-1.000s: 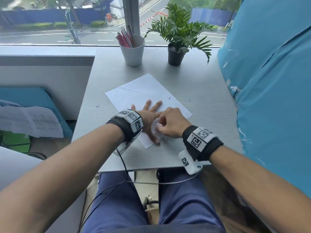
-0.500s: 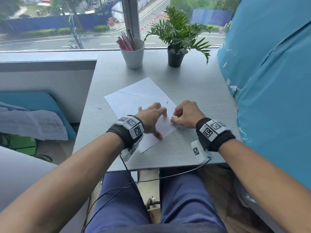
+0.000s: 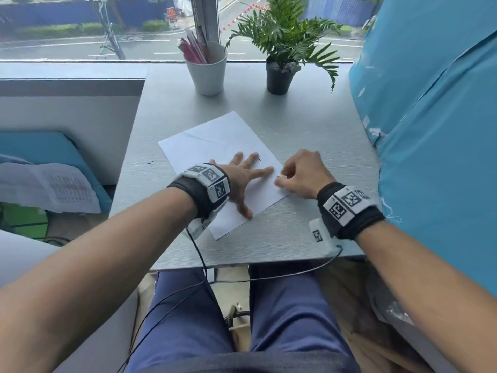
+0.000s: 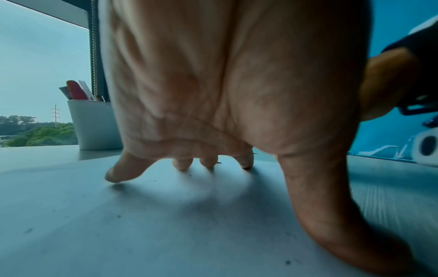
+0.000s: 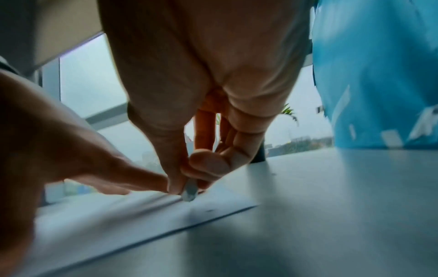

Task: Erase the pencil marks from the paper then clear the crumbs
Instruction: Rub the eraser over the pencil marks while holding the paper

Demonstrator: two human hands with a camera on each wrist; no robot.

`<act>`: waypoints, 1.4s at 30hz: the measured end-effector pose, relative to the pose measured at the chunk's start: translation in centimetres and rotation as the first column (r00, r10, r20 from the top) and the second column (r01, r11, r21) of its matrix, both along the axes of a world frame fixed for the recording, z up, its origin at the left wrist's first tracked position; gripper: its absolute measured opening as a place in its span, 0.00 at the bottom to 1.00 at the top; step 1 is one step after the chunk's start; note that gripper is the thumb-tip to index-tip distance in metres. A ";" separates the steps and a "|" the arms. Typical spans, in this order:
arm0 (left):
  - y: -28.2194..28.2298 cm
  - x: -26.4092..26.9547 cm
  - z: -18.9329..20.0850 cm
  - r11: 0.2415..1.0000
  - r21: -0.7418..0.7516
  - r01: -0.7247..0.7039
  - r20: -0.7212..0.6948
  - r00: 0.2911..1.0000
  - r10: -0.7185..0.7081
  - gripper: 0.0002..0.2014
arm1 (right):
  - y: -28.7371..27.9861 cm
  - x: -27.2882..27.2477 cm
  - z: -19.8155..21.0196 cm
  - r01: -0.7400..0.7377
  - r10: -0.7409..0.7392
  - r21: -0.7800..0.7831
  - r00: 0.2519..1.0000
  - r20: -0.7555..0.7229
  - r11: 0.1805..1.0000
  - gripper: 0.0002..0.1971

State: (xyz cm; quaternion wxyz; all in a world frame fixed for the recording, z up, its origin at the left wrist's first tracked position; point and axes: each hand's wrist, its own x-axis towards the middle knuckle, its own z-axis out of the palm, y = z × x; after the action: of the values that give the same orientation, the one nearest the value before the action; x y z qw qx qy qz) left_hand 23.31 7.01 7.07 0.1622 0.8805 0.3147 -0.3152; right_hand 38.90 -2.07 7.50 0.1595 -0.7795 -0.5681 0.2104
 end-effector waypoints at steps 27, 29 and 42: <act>0.2 0.1 -0.4 1.000 0.002 0.020 0.010 1.000 -0.020 0.66 | -1.3 -3.0 -0.9 -0.227 0.227 -0.034 0.974 0.001 0.973 0.10; 0.2 0.1 -0.4 1.000 -0.007 0.009 0.014 1.000 -0.009 0.66 | -0.5 -0.7 -1.0 -0.141 0.142 -0.025 0.989 0.039 0.990 0.11; 0.0 -2.0 -0.3 0.998 -0.051 -0.039 0.213 0.976 0.049 0.55 | 0.0 -0.6 -1.2 -0.081 0.081 -0.013 0.996 0.038 0.997 0.09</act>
State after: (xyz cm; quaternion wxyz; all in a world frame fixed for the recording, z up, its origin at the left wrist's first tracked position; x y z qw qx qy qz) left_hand 21.35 7.05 6.75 0.2226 0.8982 0.3072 -0.2220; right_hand 38.30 -2.09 6.32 0.1354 -0.7606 -0.6010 0.2050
